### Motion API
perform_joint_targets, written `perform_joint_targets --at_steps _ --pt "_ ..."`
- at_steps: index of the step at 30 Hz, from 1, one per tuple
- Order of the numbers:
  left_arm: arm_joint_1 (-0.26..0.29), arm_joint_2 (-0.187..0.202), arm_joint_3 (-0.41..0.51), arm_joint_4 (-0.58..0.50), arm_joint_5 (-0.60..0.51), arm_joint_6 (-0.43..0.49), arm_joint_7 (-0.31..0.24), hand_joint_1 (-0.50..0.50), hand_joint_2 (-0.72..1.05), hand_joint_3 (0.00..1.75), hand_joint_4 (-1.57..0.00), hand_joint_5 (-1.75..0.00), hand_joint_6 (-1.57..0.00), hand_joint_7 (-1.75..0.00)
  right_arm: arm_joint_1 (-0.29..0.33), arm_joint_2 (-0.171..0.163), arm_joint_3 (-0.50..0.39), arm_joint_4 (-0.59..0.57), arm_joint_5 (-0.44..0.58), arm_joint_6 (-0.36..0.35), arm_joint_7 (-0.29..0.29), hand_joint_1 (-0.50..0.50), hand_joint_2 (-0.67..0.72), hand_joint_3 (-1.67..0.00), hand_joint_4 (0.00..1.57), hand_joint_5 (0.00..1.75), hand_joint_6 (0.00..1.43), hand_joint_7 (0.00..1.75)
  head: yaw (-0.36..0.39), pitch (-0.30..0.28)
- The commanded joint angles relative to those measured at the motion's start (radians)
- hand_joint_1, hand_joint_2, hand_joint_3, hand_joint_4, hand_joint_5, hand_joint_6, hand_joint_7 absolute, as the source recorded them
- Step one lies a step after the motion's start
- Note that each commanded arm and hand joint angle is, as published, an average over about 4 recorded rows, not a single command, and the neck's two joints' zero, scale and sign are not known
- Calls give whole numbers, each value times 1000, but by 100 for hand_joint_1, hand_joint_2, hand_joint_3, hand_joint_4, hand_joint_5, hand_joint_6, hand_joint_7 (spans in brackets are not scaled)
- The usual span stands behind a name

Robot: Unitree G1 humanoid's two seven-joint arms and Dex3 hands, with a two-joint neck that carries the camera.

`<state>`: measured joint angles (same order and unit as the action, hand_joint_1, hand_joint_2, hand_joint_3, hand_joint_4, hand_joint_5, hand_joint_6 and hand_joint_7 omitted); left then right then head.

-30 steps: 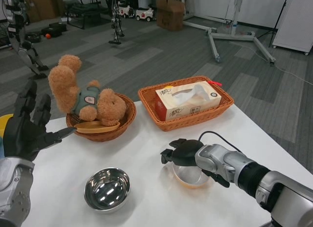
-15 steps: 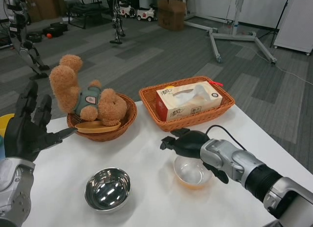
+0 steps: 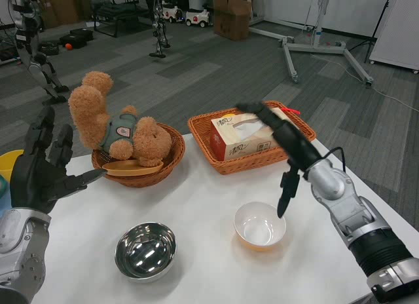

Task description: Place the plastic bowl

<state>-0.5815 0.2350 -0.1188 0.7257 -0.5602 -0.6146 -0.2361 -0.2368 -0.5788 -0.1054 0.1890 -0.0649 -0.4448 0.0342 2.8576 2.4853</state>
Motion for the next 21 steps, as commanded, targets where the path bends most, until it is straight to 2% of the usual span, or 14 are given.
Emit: perform_joint_targets --at_steps 1,3,11,21 --pt "8 1 2 0 -6 -1 -2 -50 43 0 0 0 0 0 9 37 -59 57 235 -190 -135 -42 60 -8 0 0 0 56 3 13" --pt "6 1 1 0 -6 -1 -2 -50 43 0 0 0 0 0 4 34 -59 59 272 -213 -155 -42 60 -8 0 0 0 52 0 36" --pt "4 1 -1 -9 -6 -4 -4 -50 43 0 0 0 0 0 -21 22 -56 71 342 -218 -173 -42 60 -8 0 0 0 49 15 100" --pt "9 3 -1 -18 -6 -14 -5 -50 43 0 0 0 0 0 -24 22 -51 86 379 -222 -184 -42 60 -8 0 0 0 49 12 122"
